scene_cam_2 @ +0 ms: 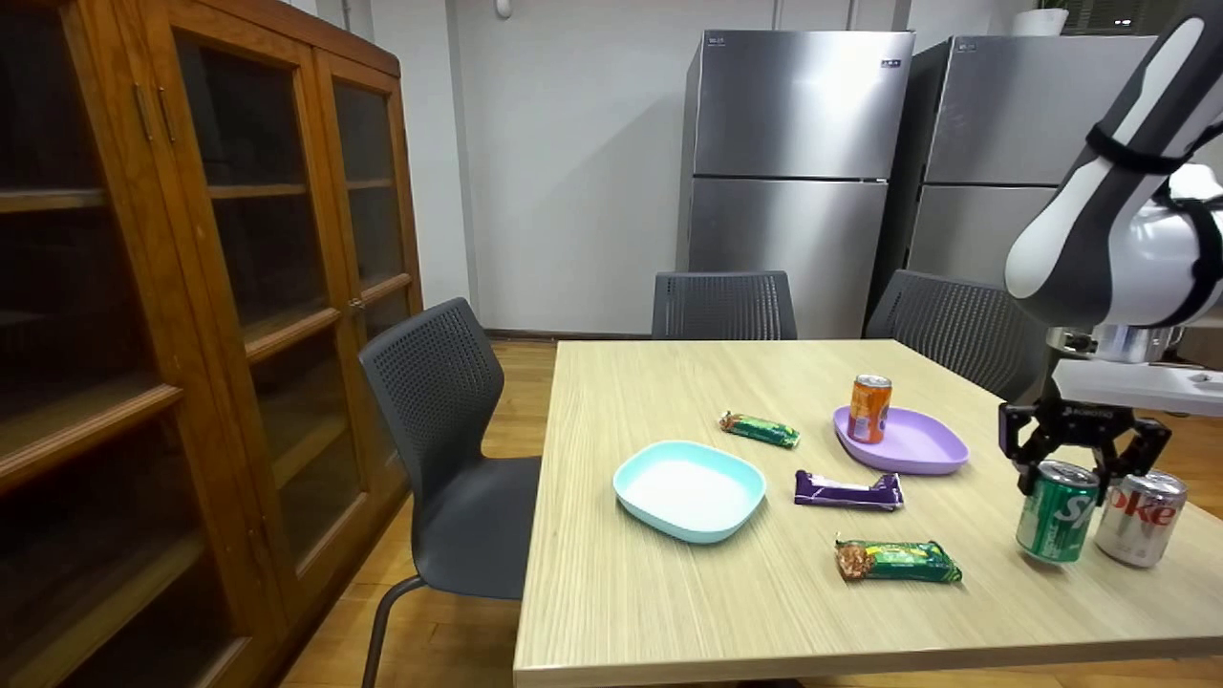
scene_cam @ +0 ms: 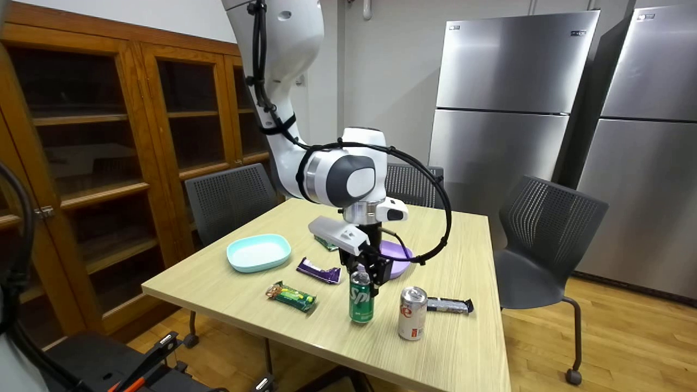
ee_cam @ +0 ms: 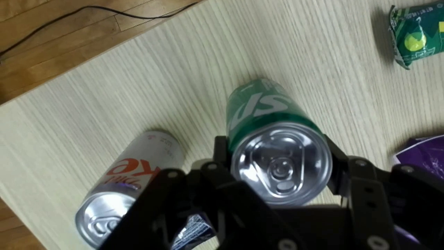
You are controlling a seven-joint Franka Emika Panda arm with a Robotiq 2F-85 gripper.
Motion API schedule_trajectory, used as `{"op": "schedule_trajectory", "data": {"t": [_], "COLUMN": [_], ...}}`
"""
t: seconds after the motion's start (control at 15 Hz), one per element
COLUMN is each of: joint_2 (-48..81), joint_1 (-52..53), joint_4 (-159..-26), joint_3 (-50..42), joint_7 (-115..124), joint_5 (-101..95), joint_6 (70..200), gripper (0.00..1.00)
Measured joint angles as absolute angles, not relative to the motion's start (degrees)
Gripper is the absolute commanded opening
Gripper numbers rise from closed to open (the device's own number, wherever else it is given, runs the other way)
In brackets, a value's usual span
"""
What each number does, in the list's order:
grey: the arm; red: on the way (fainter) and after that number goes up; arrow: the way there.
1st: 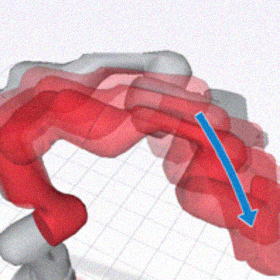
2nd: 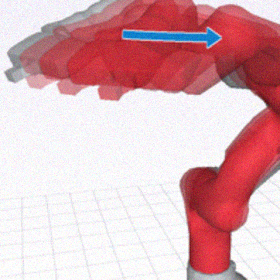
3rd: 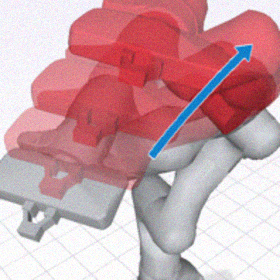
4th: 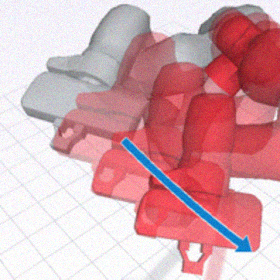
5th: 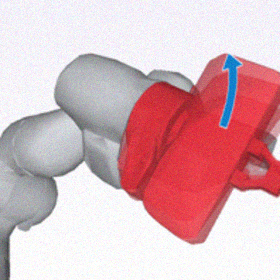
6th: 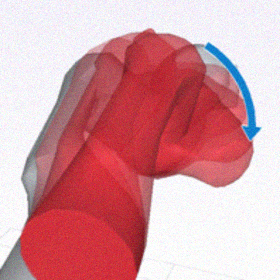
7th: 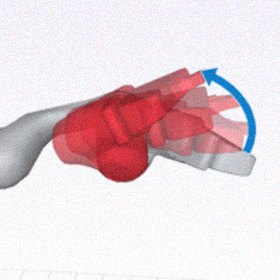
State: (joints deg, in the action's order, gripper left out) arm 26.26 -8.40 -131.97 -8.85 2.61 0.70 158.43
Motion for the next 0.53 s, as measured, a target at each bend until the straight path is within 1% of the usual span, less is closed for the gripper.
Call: {"op": "schedule_trajectory", "data": {"t": [0.53], "joint_2": [24.68], "joint_1": [-8.96], "joint_4": [-124.30], "joint_3": [-9.16], "joint_7": [2.48], "joint_5": [0.73], "joint_6": [152.70], "gripper": [0.38]}}
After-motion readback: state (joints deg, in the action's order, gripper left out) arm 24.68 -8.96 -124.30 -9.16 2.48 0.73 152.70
